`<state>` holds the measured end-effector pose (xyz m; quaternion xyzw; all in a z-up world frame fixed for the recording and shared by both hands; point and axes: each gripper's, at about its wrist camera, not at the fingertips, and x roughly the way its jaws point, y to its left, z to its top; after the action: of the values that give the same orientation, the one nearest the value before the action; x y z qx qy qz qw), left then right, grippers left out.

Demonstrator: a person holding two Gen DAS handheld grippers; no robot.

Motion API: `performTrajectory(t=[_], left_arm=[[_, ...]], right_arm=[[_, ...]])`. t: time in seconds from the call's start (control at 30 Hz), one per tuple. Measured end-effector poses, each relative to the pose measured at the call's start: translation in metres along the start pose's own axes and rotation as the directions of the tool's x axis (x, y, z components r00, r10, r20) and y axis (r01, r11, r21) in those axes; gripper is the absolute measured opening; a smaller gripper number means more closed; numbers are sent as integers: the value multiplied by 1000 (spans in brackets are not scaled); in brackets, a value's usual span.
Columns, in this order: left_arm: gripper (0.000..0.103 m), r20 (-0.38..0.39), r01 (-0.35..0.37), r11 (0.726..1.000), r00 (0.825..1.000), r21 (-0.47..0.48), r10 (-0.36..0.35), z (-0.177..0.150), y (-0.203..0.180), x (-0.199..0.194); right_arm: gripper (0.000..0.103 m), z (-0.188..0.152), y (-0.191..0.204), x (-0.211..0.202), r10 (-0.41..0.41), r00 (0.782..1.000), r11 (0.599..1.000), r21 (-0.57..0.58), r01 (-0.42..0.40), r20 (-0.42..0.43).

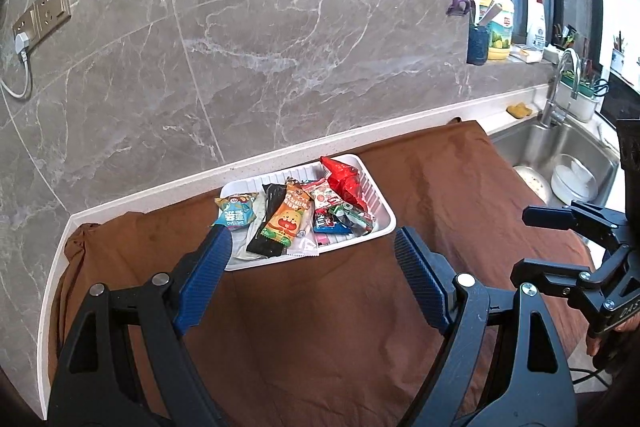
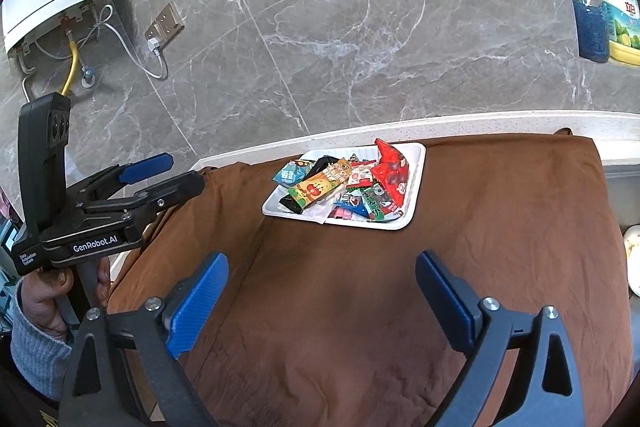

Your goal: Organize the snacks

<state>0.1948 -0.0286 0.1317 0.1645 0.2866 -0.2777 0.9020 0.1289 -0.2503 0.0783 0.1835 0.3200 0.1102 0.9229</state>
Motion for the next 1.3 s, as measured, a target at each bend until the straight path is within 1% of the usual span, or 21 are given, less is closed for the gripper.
performTrajectory(t=[0.57,1.3], left_arm=[[83,22,5,999,1000,37,-5,-3,-6,-17],[83,25,2,999,1000,38,-3,-7,-4,-23]], right_arm=[[97,-8,3,-13,-5,1000,1000,0,5,10],[98,-13,7,-21,-9,1000,1000,2,9,12]])
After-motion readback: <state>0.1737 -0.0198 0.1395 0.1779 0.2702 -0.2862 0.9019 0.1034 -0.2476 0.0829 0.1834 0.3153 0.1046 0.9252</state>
